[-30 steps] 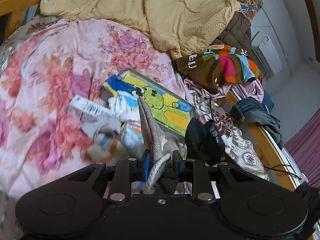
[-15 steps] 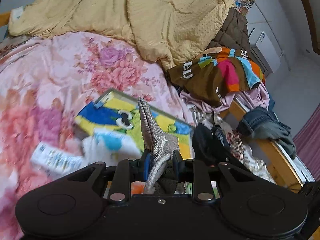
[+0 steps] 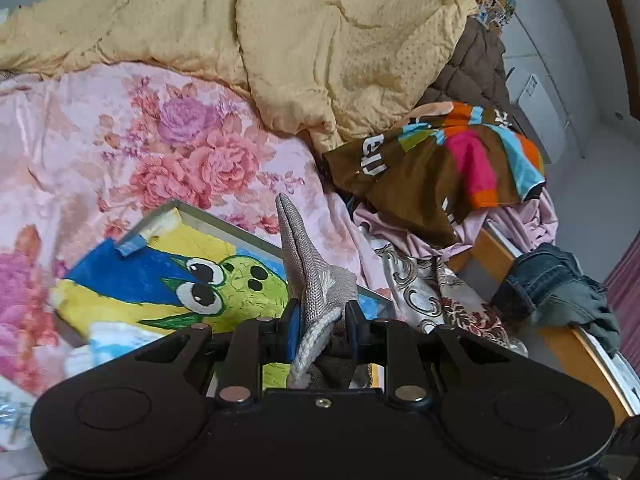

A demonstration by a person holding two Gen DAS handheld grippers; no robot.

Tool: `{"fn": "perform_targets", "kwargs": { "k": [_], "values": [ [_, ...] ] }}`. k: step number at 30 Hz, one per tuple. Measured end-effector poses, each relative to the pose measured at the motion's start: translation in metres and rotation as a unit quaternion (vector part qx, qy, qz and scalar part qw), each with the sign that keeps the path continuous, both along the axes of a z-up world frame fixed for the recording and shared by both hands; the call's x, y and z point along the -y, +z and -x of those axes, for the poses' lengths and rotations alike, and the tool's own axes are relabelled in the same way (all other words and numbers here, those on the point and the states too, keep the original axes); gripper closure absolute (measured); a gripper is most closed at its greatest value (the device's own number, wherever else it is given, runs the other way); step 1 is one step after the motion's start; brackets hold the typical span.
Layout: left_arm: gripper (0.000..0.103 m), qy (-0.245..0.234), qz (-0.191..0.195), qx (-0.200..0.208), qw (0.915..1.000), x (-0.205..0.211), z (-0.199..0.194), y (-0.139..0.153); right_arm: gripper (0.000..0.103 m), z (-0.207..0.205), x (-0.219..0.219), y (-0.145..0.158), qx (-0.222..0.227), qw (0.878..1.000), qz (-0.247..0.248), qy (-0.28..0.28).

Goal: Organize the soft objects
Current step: 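Carry the black cloth and beige pouch over the cartoon tray and open both grippers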

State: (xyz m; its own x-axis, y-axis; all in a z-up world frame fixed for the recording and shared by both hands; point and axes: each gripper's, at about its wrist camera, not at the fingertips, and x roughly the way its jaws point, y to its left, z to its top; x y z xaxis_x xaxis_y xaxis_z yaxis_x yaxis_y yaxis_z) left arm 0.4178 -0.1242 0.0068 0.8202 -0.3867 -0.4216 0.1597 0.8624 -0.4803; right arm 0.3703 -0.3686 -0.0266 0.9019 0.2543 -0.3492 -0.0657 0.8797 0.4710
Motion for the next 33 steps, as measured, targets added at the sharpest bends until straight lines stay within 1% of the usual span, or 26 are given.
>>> {"fn": "perform_targets", "kwargs": {
  "k": [3,6,8,11,15,17,19,20,22,23,24,26,27,28,30,31,33],
  "values": [
    [0.078,0.003,-0.003,-0.010,0.9999,0.009,-0.014,-0.014,0.093,-0.008,0.001,-0.009,-0.024,1.000,0.003,-0.002],
    [0.078,0.006,-0.006,-0.028,0.9996,0.015,-0.024,-0.030,0.093,-0.017,-0.002,-0.017,-0.049,0.999,0.013,-0.002],
    [0.078,0.008,-0.003,-0.041,0.9991,0.014,-0.028,-0.040,0.091,-0.021,-0.003,-0.021,-0.062,0.998,0.014,-0.002],
    [0.078,0.006,-0.010,-0.057,0.9983,0.014,-0.032,-0.051,0.089,-0.027,-0.005,-0.028,-0.078,0.997,0.014,0.003],
    [0.077,0.005,-0.020,-0.078,0.9967,0.015,-0.035,-0.064,0.087,-0.029,-0.001,-0.035,-0.092,0.996,-0.004,0.008],
    [0.077,0.007,-0.023,-0.091,0.9956,0.014,-0.035,-0.070,0.086,-0.029,0.000,-0.035,-0.092,0.996,-0.002,0.009],
    [0.075,0.011,-0.019,-0.095,0.9952,0.011,-0.035,-0.075,0.084,-0.029,-0.002,-0.035,-0.094,0.996,0.000,0.011],
    [0.075,0.013,-0.016,-0.096,0.9951,0.010,-0.035,-0.076,0.082,-0.029,-0.002,-0.035,-0.094,0.995,0.002,0.012],
    [0.073,0.016,-0.013,-0.098,0.9949,0.008,-0.035,-0.076,0.072,-0.028,-0.003,-0.034,-0.093,0.996,0.006,0.013],
    [0.071,0.018,-0.017,-0.098,0.9949,0.007,-0.034,-0.075,0.064,-0.027,-0.003,-0.034,-0.092,0.996,0.007,0.012],
    [0.069,0.019,-0.021,-0.098,0.9948,0.007,-0.033,-0.074,0.058,-0.026,-0.003,-0.033,-0.092,0.996,0.009,0.012],
    [0.065,0.022,-0.029,-0.099,0.9945,0.007,-0.031,-0.071,0.055,-0.025,-0.003,-0.031,-0.093,0.996,0.013,0.013],
    [0.064,0.024,-0.030,-0.098,0.9944,0.006,-0.030,-0.070,0.050,-0.024,-0.003,-0.030,-0.093,0.995,0.014,0.014],
    [0.063,0.026,-0.030,-0.097,0.9945,0.004,-0.028,-0.068,0.048,-0.023,-0.003,-0.029,-0.093,0.995,0.015,0.015],
    [0.058,0.028,-0.031,-0.095,0.9946,0.001,-0.024,-0.063,0.040,-0.020,-0.004,-0.026,-0.091,0.995,0.022,0.017],
    [0.056,0.030,-0.031,-0.091,0.9949,-0.001,-0.021,-0.060,0.038,-0.017,-0.005,-0.023,-0.088,0.996,0.028,0.018],
    [0.044,0.031,-0.031,-0.085,0.9955,-0.004,-0.016,-0.054,0.028,-0.011,-0.008,-0.017,-0.080,0.996,0.040,0.019]
  ]
}}
